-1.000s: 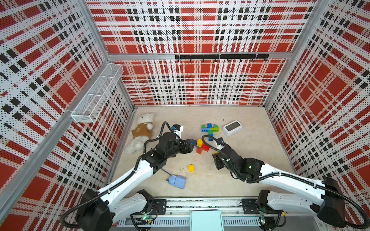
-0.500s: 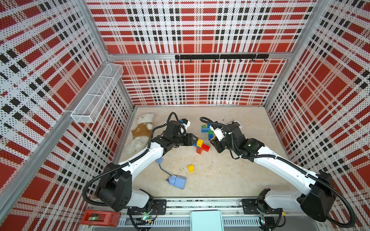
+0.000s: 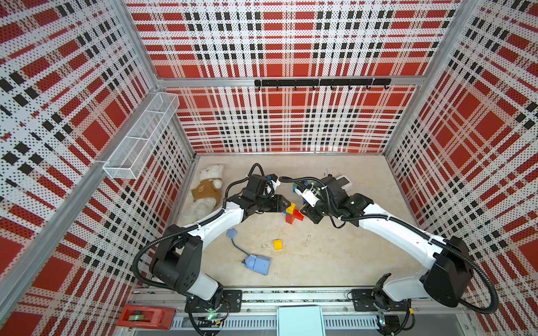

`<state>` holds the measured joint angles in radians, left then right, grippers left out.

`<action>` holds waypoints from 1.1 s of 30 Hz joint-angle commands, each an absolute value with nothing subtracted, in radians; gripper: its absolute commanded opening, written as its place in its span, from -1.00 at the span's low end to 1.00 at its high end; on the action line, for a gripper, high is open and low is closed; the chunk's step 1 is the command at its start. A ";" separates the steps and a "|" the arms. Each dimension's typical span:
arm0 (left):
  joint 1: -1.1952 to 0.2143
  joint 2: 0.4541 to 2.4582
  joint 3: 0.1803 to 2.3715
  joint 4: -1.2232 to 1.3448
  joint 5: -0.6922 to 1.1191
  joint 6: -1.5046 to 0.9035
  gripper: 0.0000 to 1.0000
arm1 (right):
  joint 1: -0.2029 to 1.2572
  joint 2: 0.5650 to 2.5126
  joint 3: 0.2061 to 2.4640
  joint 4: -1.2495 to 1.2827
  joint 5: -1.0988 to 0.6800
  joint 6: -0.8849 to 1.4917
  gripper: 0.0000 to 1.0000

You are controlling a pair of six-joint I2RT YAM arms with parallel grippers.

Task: Assemble a fork with lego
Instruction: Pick up the lego brick from the center of the board, then assemble the lego brick with the lego brick.

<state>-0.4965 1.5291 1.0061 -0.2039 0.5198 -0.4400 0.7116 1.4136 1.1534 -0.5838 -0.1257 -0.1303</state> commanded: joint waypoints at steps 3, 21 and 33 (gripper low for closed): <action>-0.503 1.554 1.029 -0.185 0.540 -0.428 -0.33 | 0.703 1.454 1.196 -0.599 -0.159 -0.197 -1.00; -0.508 1.572 0.967 -0.152 0.534 -0.436 -0.43 | 0.673 1.567 1.252 -0.648 -0.184 -0.302 -1.00; -0.512 1.572 0.947 -0.137 0.531 -0.442 -0.43 | 0.673 1.607 1.250 -0.595 -0.183 -0.292 -1.00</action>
<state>-0.5056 1.5608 0.9691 -0.1219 0.5350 -0.4442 0.6762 1.5887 1.2179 -0.6308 -0.1719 -0.2768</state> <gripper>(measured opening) 0.286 0.337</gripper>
